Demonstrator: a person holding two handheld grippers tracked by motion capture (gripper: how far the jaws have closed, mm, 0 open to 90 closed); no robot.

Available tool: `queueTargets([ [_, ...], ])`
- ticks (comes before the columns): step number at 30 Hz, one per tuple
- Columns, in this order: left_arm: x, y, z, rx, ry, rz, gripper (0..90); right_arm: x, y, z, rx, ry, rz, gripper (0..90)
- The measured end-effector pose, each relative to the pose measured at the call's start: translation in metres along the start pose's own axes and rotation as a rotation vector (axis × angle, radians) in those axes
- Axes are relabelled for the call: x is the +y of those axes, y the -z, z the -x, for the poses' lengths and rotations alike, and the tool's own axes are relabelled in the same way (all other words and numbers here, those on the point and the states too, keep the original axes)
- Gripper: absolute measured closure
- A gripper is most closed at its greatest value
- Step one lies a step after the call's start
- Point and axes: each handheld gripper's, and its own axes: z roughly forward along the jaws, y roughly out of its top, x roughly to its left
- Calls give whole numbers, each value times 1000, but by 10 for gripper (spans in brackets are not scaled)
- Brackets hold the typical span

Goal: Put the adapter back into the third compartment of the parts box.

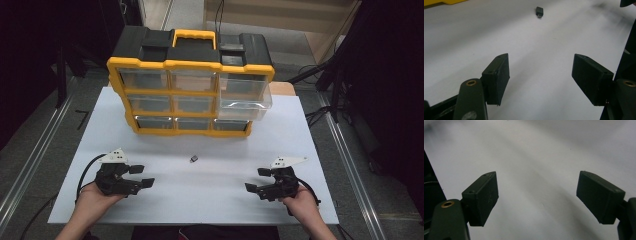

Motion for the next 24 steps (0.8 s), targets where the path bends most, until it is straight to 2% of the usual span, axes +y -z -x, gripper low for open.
queueTargets([
  [8,1,0,0,-4,1,-2,317,0,-1,0,6,-1,-3,160],
  [13,3,-2,3,-21,17,7,317,0,-1,0,9,2,-3,161],
  [16,10,-4,6,-7,-5,-13,317,0,-1,0,10,3,-1,160],
  [24,30,-5,11,-24,-35,3,317,1,-1,0,7,0,1,160],
])
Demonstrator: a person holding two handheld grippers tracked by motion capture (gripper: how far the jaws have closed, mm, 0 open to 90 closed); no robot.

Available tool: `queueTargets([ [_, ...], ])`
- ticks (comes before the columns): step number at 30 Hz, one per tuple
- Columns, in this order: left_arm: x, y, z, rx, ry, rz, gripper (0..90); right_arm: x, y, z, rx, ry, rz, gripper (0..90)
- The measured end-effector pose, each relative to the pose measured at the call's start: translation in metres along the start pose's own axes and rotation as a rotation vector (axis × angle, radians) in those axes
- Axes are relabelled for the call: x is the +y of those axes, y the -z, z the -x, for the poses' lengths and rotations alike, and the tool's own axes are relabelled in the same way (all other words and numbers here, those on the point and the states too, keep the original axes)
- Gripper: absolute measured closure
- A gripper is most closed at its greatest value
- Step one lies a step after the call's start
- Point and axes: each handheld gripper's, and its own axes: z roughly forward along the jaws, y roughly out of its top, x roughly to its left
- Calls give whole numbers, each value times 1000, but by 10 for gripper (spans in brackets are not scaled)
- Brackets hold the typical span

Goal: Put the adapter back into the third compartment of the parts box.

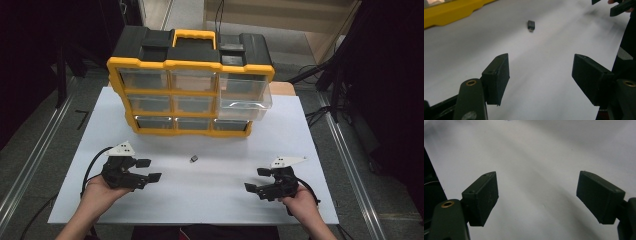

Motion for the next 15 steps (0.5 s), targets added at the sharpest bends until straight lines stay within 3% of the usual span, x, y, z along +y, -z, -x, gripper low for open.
queueTargets([
  [15,26,-17,0,-25,-26,-26,317,0,0,0,0,5,-1,160],
])
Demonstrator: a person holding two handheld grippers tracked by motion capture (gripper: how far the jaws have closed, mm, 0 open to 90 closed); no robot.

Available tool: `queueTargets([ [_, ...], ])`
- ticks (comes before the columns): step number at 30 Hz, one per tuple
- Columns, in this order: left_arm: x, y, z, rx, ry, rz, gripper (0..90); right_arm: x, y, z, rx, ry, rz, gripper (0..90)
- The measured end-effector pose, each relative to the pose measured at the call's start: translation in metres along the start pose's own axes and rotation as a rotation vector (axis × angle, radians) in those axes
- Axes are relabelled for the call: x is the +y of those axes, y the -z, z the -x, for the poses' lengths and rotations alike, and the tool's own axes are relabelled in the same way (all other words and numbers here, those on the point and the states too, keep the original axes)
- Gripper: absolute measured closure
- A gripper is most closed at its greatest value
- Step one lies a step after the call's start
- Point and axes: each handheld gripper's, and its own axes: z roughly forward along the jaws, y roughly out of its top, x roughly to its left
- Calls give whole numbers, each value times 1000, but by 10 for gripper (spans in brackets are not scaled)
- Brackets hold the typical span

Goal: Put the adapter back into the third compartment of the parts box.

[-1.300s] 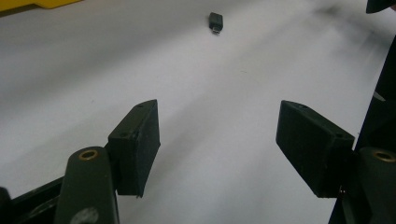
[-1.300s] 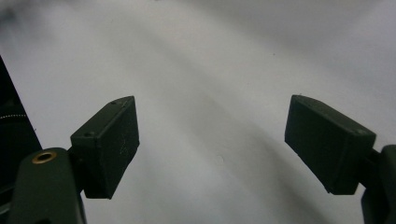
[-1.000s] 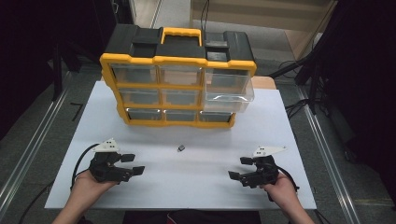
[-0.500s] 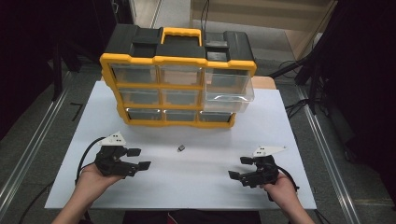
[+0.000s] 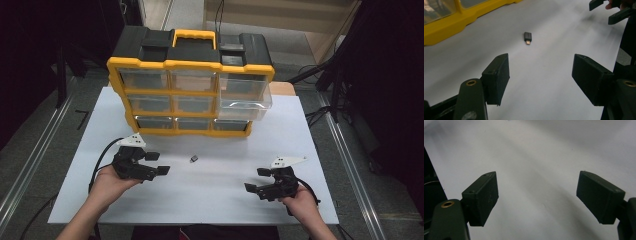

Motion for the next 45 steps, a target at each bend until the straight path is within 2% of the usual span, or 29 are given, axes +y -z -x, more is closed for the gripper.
queueTargets([
  [7,17,-11,3,-18,-38,-13,317,0,0,0,-2,0,0,160],
  [16,31,-23,7,-37,-57,-14,317,-1,1,0,0,1,4,160],
  [24,47,-43,10,-51,-85,-32,318,0,0,0,1,-2,1,160],
  [30,53,-55,11,-63,-89,-36,318,-1,0,0,1,-3,0,160],
  [37,65,-71,10,-77,-66,-33,319,-1,0,1,2,-4,-1,160],
  [43,68,-85,10,-65,-69,-57,316,-1,0,2,2,-7,0,160],
  [45,67,-92,10,-50,-86,-74,289,-1,0,2,1,-9,3,161],
])
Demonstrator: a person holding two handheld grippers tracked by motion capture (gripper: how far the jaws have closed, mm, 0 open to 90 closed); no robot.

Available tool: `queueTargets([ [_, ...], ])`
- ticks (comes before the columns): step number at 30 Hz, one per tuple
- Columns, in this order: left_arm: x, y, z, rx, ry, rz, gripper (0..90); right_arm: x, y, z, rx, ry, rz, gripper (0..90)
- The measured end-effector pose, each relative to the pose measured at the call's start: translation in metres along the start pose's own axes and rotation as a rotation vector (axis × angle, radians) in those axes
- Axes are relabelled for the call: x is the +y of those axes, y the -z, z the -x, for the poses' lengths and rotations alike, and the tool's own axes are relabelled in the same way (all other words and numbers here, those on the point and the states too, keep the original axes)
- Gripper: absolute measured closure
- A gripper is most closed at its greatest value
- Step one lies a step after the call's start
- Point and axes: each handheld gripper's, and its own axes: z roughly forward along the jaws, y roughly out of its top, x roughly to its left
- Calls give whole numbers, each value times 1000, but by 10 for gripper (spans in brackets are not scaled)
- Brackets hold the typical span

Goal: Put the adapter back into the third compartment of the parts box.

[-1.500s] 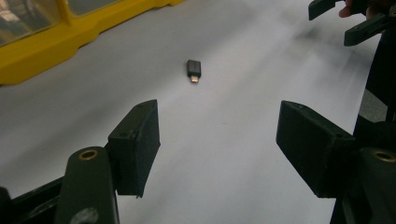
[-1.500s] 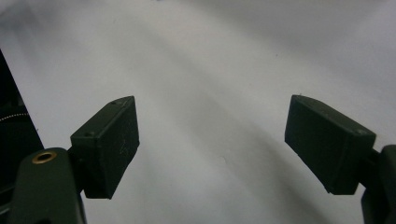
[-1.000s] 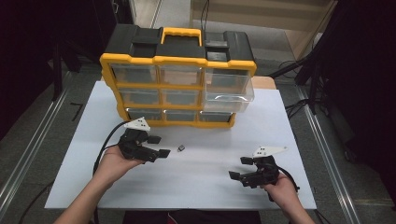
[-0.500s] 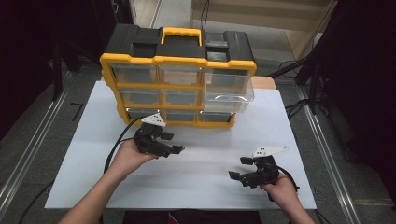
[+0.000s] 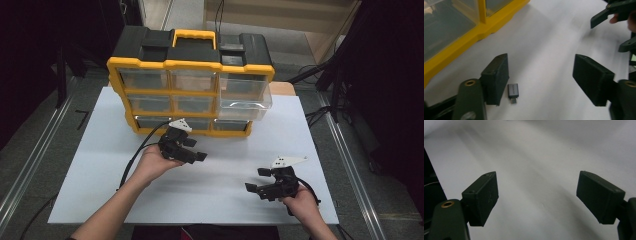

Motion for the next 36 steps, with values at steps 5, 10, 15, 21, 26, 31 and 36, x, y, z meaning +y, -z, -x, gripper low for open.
queueTargets([
  [5,-4,-5,-2,31,-16,-40,292,0,0,0,3,1,1,161],
  [10,-9,-10,-6,49,-17,-57,304,0,1,-1,0,3,-1,160],
  [15,-16,-18,-9,66,-3,-64,306,0,1,-1,1,7,-1,161],
  [21,-22,-26,-10,91,-17,-92,309,0,1,-2,2,7,-2,161],
  [26,-27,-33,-11,103,-18,-111,344,0,1,-2,3,8,-3,160],
  [31,-29,-33,-7,146,-64,-118,400,0,1,-3,2,12,-2,160],
  [36,-31,-33,-4,188,-74,-107,486,0,1,-3,3,11,-3,160],
])
